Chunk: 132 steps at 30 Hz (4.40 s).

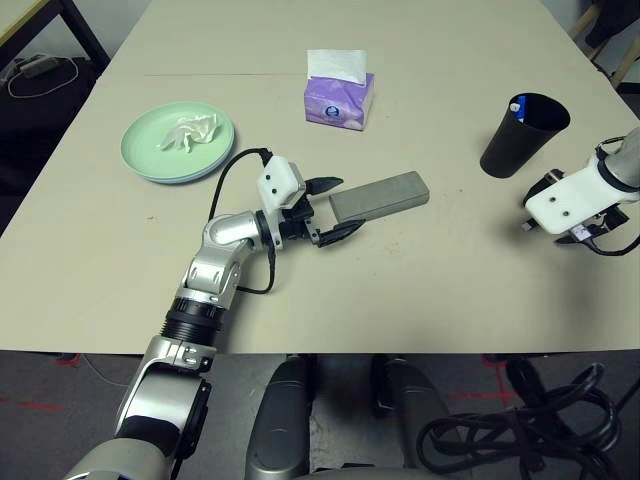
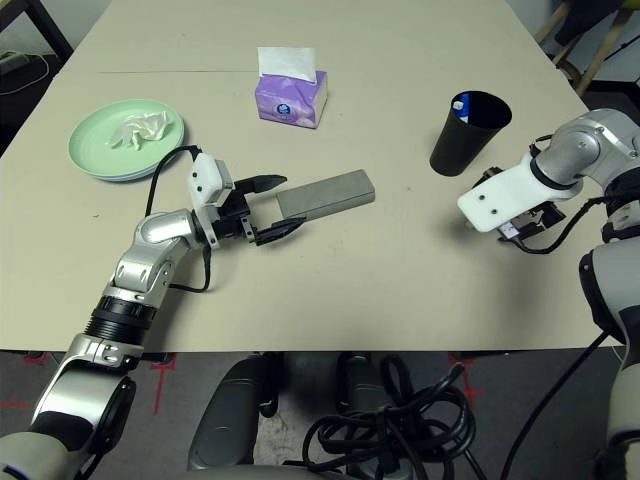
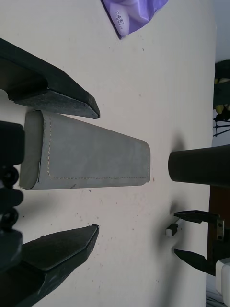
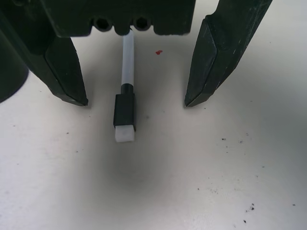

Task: Organize and tidy the items on the table.

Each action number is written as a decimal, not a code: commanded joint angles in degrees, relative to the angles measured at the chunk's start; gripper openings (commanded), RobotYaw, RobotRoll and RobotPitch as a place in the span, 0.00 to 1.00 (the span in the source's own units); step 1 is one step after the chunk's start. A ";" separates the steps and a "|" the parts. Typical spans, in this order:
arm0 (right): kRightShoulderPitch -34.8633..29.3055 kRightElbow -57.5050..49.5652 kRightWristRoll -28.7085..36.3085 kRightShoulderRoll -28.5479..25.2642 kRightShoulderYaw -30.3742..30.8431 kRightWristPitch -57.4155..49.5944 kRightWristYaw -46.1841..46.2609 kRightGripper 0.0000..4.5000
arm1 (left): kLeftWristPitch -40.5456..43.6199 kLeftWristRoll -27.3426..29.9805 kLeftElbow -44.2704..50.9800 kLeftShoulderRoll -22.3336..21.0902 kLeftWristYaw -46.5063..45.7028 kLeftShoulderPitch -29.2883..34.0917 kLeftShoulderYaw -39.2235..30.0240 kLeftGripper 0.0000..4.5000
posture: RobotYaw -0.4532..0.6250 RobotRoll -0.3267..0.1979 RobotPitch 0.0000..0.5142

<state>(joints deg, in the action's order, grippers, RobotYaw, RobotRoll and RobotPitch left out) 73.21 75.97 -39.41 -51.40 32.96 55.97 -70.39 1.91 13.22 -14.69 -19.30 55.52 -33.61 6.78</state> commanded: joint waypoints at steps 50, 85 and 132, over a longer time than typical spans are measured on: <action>-42.38 -72.27 70.16 26.39 -49.08 -68.46 27.03 0.09 | -6.89 -1.24 -16.29 2.40 5.29 -10.96 0.63 1.00 | 0.42 0.62 0.20; -28.96 -64.22 58.67 28.60 -50.90 -81.01 66.10 0.09 | -6.30 -1.24 -17.51 1.60 4.80 -13.49 -1.07 1.00 | 0.45 0.62 0.20; -49.07 -66.87 56.48 35.16 -50.35 -54.01 53.71 1.00 | -0.91 -2.24 -11.47 8.61 -27.88 -8.68 -11.70 1.00 | 0.47 0.62 0.20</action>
<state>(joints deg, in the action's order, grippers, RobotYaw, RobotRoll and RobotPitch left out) 25.44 8.29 17.54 -16.69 -16.66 -0.33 -16.50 2.22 11.82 -27.53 -11.37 33.06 -43.47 -2.79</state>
